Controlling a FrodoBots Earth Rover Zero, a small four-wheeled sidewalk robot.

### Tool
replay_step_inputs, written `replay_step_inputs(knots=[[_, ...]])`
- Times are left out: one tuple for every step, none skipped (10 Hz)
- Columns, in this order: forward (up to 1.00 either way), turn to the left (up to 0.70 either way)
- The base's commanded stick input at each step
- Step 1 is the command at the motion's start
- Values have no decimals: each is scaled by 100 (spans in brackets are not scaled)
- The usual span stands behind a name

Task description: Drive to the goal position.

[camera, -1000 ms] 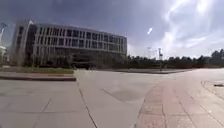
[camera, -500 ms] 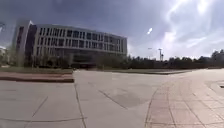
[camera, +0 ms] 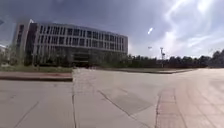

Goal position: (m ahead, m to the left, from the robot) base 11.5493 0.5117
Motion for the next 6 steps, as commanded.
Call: replay_step_inputs(knots=[[50,0],[50,0],[50,0],[50,0],[50,0],[50,0]])
